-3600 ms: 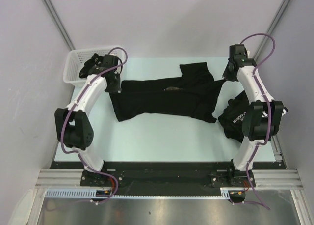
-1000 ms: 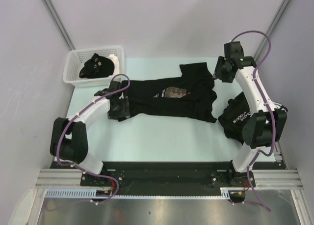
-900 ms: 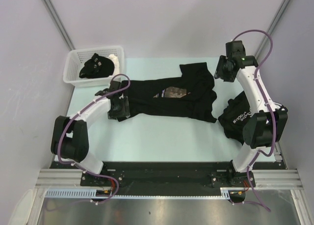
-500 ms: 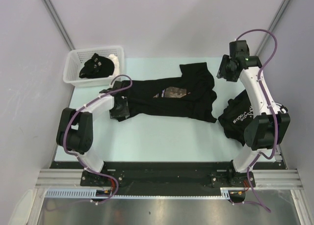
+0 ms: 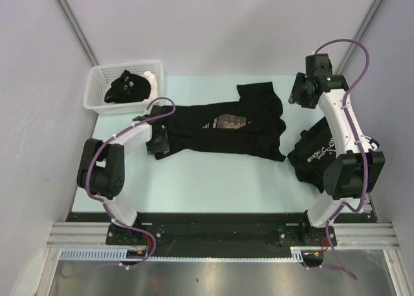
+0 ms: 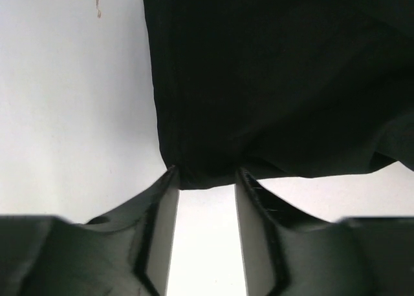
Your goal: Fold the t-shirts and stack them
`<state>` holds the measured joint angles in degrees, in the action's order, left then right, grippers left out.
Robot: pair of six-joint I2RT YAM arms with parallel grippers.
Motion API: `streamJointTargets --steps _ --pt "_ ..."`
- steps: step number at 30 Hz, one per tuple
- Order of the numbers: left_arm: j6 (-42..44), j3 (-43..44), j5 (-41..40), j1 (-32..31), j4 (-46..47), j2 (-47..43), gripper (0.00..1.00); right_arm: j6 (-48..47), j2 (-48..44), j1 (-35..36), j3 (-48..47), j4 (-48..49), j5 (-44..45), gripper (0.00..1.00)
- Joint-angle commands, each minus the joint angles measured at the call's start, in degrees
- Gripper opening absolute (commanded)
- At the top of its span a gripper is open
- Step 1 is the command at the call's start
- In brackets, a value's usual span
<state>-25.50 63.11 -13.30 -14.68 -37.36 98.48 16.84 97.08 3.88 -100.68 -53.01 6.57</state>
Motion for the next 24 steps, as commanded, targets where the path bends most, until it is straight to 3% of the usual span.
streamJointTargets --steps 1,4,10,12,13,14,24 --pt "-1.22 -0.79 0.99 0.0 2.38 0.57 0.35 -0.76 -2.86 -0.36 0.4 -0.6 -0.06 0.51" --pt "-1.84 -1.24 1.52 0.0 2.56 0.93 0.29 -0.76 -3.12 -0.36 0.75 -0.51 -0.15 0.51" --pt "-1.49 -1.67 1.35 0.0 2.82 1.02 0.29 -0.67 -3.39 -0.54 0.75 -0.69 -0.33 0.51" --pt "-1.4 -1.76 1.43 0.0 3.0 1.1 0.19 -0.67 -3.56 -0.45 0.75 -0.69 -0.33 0.51" --pt "-1.31 -1.85 1.7 0.0 3.0 1.28 0.04 -0.67 -3.56 -0.54 0.67 -0.77 -0.33 0.51" --pt "-1.31 -1.77 1.7 0.0 3.0 1.54 0.0 -0.58 -3.39 -0.54 0.66 -0.86 -0.33 0.51" --pt "1.67 -1.5 -0.76 0.0 -0.86 0.32 0.0 -0.49 -3.03 -0.63 0.05 -0.42 -0.33 0.51"
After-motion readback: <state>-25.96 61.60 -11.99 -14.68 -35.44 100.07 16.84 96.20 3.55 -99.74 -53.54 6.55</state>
